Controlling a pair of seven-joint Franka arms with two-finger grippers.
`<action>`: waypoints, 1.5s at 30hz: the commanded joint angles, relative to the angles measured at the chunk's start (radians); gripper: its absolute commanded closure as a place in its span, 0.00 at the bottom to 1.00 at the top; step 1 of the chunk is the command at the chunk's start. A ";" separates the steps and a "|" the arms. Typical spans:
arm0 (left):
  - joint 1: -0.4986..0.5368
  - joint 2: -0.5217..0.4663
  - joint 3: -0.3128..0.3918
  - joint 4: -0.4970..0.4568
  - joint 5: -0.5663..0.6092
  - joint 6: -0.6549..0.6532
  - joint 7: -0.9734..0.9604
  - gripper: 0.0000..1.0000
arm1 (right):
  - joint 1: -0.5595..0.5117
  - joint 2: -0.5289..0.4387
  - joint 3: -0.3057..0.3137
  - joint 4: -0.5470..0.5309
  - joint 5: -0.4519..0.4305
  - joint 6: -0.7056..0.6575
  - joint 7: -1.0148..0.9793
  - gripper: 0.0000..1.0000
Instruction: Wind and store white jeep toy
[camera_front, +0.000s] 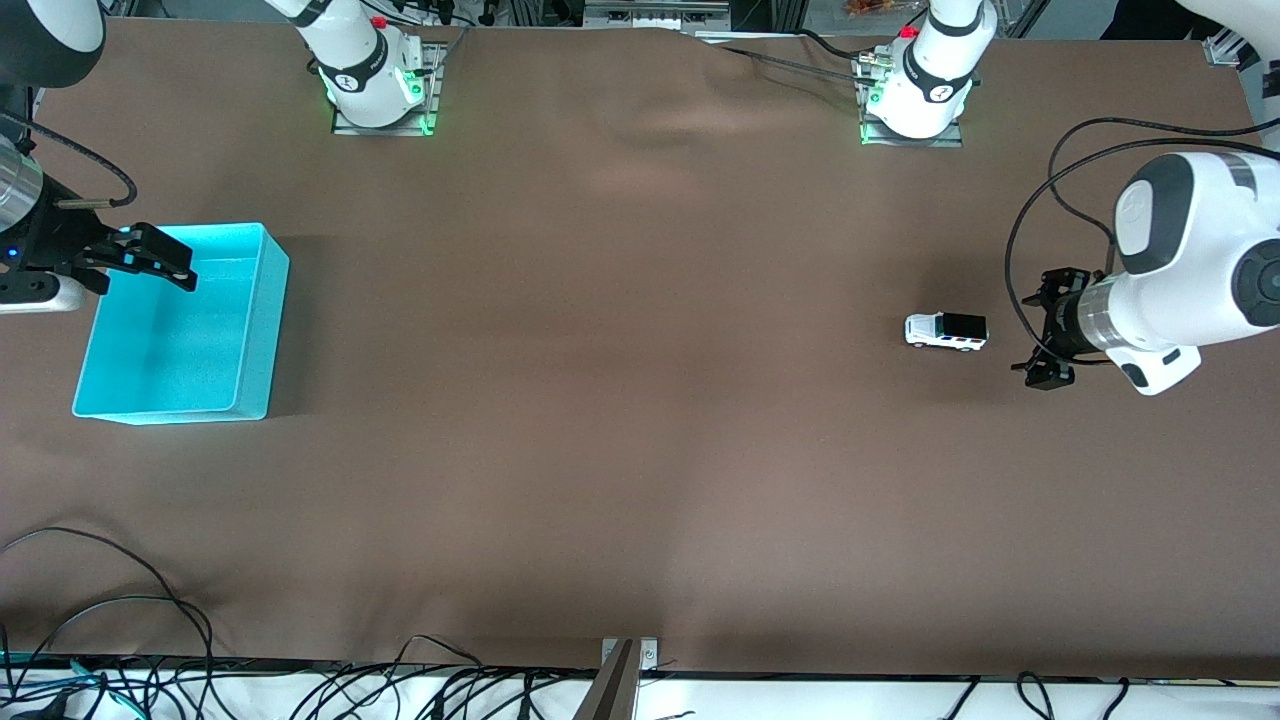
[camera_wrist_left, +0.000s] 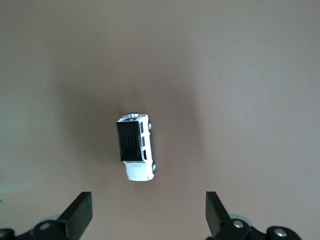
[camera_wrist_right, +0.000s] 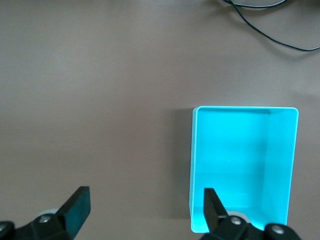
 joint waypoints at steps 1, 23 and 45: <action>0.002 -0.115 -0.003 -0.210 -0.011 0.149 -0.090 0.00 | 0.000 0.009 0.005 0.025 -0.012 -0.006 0.004 0.00; 0.017 -0.092 -0.009 -0.551 -0.016 0.634 -0.160 0.00 | 0.003 0.009 0.003 0.025 -0.006 -0.007 0.006 0.00; 0.005 -0.003 -0.009 -0.578 -0.011 0.746 -0.160 0.46 | 0.004 0.009 0.005 0.025 -0.010 -0.007 0.039 0.00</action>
